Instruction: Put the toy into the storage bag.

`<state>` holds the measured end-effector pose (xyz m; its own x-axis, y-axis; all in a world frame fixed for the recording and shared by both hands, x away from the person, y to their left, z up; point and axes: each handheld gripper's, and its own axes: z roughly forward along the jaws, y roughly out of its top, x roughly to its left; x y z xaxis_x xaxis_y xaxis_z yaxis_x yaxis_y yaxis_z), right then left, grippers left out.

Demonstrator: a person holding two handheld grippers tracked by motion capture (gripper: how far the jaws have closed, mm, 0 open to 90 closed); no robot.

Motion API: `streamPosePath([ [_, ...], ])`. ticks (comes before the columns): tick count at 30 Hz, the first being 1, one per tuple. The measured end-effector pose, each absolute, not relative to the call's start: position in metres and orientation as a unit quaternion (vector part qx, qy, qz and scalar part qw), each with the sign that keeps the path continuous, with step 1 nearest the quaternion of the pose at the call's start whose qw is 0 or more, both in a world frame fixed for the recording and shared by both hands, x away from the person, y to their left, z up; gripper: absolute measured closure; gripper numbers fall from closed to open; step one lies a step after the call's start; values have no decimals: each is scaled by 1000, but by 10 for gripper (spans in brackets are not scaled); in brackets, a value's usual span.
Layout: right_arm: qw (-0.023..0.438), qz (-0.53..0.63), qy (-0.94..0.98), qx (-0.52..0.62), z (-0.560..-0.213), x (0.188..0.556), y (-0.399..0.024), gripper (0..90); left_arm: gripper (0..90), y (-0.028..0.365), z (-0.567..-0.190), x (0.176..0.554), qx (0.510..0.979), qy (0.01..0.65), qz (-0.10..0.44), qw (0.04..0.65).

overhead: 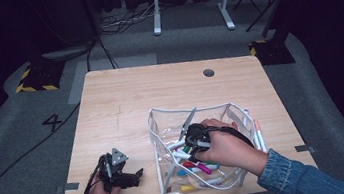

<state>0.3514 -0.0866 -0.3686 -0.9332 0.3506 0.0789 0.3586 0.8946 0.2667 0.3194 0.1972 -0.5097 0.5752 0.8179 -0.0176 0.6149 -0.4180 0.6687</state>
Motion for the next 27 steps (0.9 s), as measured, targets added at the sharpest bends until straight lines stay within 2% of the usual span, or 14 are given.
streamPosePath([
  [9, 5, -97, -984, -148, -388, 351, -81, 767, 0, 197, -510, 319, 828, 432, 157, 321],
  [13, -3, -120, -980, -158, -384, 352, -82, 657, 0, 197, -510, 319, 827, 433, 157, 322],
  [14, -7, -131, -978, -161, -382, 352, -83, 627, 0, 197, -510, 319, 827, 433, 157, 322],
  [27, -58, -252, -944, -204, -319, 353, -123, 604, 0, 197, -510, 319, 827, 433, 157, 322],
])
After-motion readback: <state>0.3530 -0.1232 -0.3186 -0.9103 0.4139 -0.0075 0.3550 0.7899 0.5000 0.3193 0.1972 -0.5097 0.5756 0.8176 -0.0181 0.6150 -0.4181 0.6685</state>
